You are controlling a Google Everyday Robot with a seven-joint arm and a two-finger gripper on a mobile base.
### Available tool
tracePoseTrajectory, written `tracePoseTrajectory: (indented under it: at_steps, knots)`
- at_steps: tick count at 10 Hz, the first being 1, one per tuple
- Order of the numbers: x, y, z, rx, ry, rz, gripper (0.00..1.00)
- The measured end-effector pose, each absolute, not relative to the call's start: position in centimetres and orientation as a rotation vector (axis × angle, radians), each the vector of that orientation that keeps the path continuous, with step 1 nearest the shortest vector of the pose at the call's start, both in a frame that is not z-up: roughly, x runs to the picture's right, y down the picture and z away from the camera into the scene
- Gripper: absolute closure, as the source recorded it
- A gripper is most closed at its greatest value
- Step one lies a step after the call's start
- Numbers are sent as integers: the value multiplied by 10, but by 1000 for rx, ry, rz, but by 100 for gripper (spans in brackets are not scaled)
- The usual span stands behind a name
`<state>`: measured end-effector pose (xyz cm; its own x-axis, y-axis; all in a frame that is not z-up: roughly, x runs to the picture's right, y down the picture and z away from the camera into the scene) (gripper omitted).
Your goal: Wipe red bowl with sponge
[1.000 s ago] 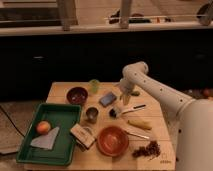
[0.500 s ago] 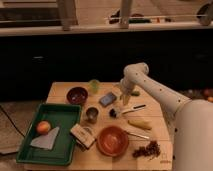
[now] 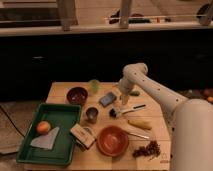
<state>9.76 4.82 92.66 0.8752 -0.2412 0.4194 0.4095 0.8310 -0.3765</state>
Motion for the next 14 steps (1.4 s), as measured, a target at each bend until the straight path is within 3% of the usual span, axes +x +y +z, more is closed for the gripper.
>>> tracePoseTrajectory:
  at_steps: [14]
  knots:
    - [37, 54, 936, -530, -414, -499, 20]
